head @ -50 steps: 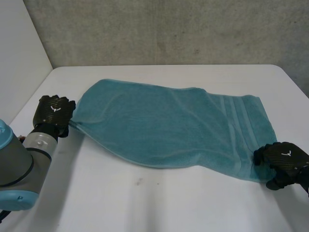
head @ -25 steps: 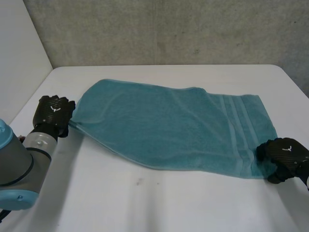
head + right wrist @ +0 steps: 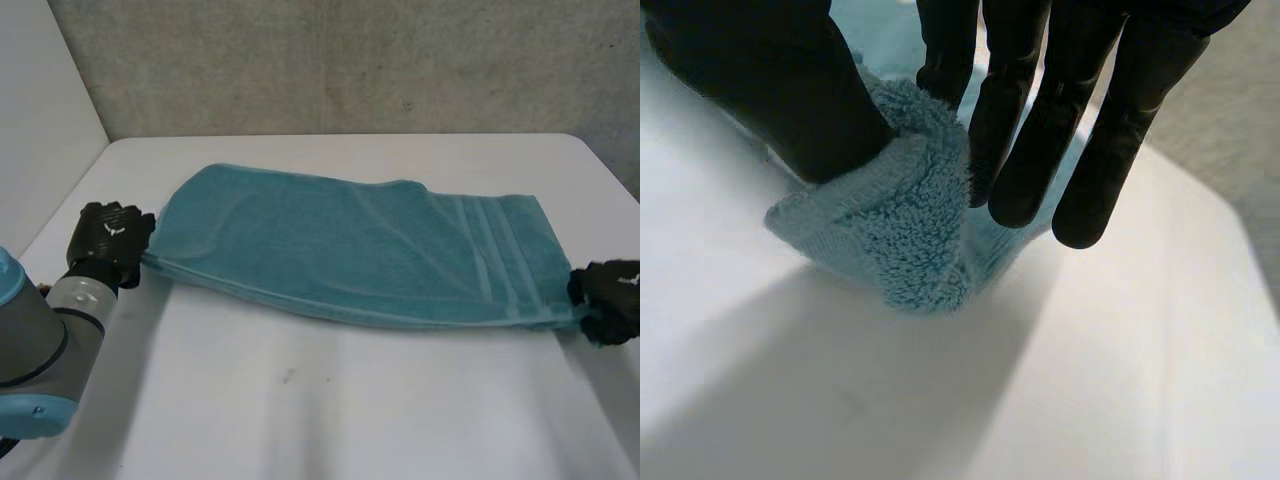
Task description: Fold the laundry
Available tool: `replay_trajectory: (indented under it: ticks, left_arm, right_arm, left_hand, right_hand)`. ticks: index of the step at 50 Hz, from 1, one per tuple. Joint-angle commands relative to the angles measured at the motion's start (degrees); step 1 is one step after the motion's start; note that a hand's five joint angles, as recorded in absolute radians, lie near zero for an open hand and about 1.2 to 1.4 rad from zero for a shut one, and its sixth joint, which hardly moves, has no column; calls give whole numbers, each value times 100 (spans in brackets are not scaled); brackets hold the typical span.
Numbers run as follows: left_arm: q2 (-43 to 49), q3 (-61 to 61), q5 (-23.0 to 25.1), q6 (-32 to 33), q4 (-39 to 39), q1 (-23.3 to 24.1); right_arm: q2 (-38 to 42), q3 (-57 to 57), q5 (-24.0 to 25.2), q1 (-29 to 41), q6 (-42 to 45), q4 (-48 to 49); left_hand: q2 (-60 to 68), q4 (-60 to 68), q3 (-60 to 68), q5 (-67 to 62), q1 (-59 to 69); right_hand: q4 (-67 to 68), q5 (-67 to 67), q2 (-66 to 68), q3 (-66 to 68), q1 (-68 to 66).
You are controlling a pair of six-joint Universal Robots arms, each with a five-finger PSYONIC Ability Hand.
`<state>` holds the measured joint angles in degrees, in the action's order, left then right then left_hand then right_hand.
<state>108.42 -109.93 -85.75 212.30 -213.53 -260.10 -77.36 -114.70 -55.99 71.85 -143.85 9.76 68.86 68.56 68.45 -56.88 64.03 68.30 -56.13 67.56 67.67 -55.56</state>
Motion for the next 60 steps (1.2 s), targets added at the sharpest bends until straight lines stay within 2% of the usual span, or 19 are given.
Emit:
replay_trajectory:
  ticks: [1, 6, 9, 10, 13, 16, 19, 22, 26, 32, 38, 42, 43, 46, 47, 50, 51, 56, 60]
  left_arm:
    - [-575, -107, 6, 373, 1302, -5]
    - [-972, -230, -12, 497, 2096, -23]
    - [-1445, -432, -12, 584, 2851, -49]
    - [-1533, -485, -12, 602, 2983, -58]
    - [-1945, -669, 14, 689, 3404, -102]
    - [-2157, -810, 23, 742, 3528, -93]
    - [-2220, -837, 23, 760, 3494, -23]
    - [-2062, -697, 67, 760, 3310, -32]
    - [-1351, -293, 111, 787, 2844, -31]
    - [-358, 489, 111, 901, 2238, -14]
    - [566, 1334, 111, 1006, 1789, 39]
    - [1436, 2957, 111, 1349, 1639, 126]
    - [1497, 3238, 111, 1375, 1631, 135]
    - [1551, 4381, 102, 1323, 1578, 153]
    - [1542, 4628, 111, 1297, 1526, 153]
    - [1411, 5446, 129, 1034, 1078, 153]
    - [1332, 5569, 146, 937, 929, 153]
    - [700, 5685, 348, 208, 190, 127]
    - [418, 5230, 436, -74, 154, 101]
  right_arm:
    - [-841, 263, -44, -22, -153, -843]
    - [-991, 667, -52, -74, 224, -2126]
    - [-974, 817, -140, -276, 1040, -2943]
    - [-965, 852, -227, -407, 1608, -3363]
    - [-965, 861, -281, -488, 1922, -3587]
    - [-991, 756, -553, -918, 3421, -4516]
    - [-991, 756, -553, -1015, 3618, -4633]
    - [-974, 835, -527, -1006, 3478, -4493]
    - [-623, 1142, -509, -936, 2767, -3799]
    - [80, 1695, -641, -330, 1905, -3034]
    - [854, 2635, -1344, 522, 1105, -2463]
    - [1118, 3601, -1897, 1120, 569, -2050]
    - [1136, 4099, -2116, 1295, 342, -1866]
    - [1136, 4632, -2329, 1437, 111, -1697]
    - [1101, 5363, -2529, 1568, -219, -1480]
    - [1048, 5816, -2619, 1639, -476, -1320]
    - [839, 6271, -2636, 1674, -895, -1058]
    - [170, 6065, -2619, 1666, -1575, -468]
    - [-173, 5336, -2514, 1657, -1717, 7]
  left_hand:
    - [1114, 1144, 1155, -1312, 1597]
    - [1114, 1144, 1155, -1312, 1597]
    - [1114, 1144, 1155, -1312, 1597]
    - [1114, 1144, 1155, -1312, 1597]
    - [1114, 1144, 1155, -1312, 1597]
    - [1114, 1144, 1155, -1312, 1597]
    - [1114, 1144, 1155, -1312, 1597]
    - [1114, 1144, 1155, -1312, 1597]
    - [1114, 1144, 1155, -1312, 1597]
    - [1114, 1144, 1155, -1312, 1597]
    - [1114, 1144, 1155, -1312, 1597]
    - [1114, 1144, 1155, -1312, 1597]
    - [1114, 1144, 1155, -1312, 1597]
    - [1114, 1144, 1155, -1312, 1597]
    - [1114, 1144, 1155, -1312, 1597]
    - [1114, 1144, 1155, -1312, 1597]
    - [1114, 1144, 1155, -1312, 1597]
    - [1114, 1144, 1155, -1312, 1597]
    - [1114, 1144, 1155, -1312, 1597]
  right_hand:
    - [1170, -1387, 1244, 1233, -2444]
    - [1170, -1387, 1244, 1233, -2444]
    - [1170, -1387, 1244, 1233, -2444]
    - [1170, -1387, 1244, 1233, -2444]
    - [1170, -1387, 1244, 1233, -2444]
    - [1170, -1387, 1244, 1233, -2444]
    - [1170, -1387, 1244, 1233, -2444]
    - [1170, -1387, 1244, 1233, -2444]
    - [1170, -1387, 1244, 1233, -2444]
    - [1170, -1387, 1244, 1233, -2444]
    - [1170, -1387, 1244, 1233, -2444]
    - [1170, -1387, 1244, 1233, -2444]
    - [1170, -1387, 1244, 1233, -2444]
    - [1170, -1387, 1244, 1233, -2444]
    - [1170, -1387, 1244, 1233, -2444]
    - [1170, -1387, 1244, 1233, -2444]
    - [1170, -1387, 1244, 1233, -2444]
    - [1170, -1387, 1244, 1233, -2444]
    - [1170, -1387, 1244, 1233, -2444]
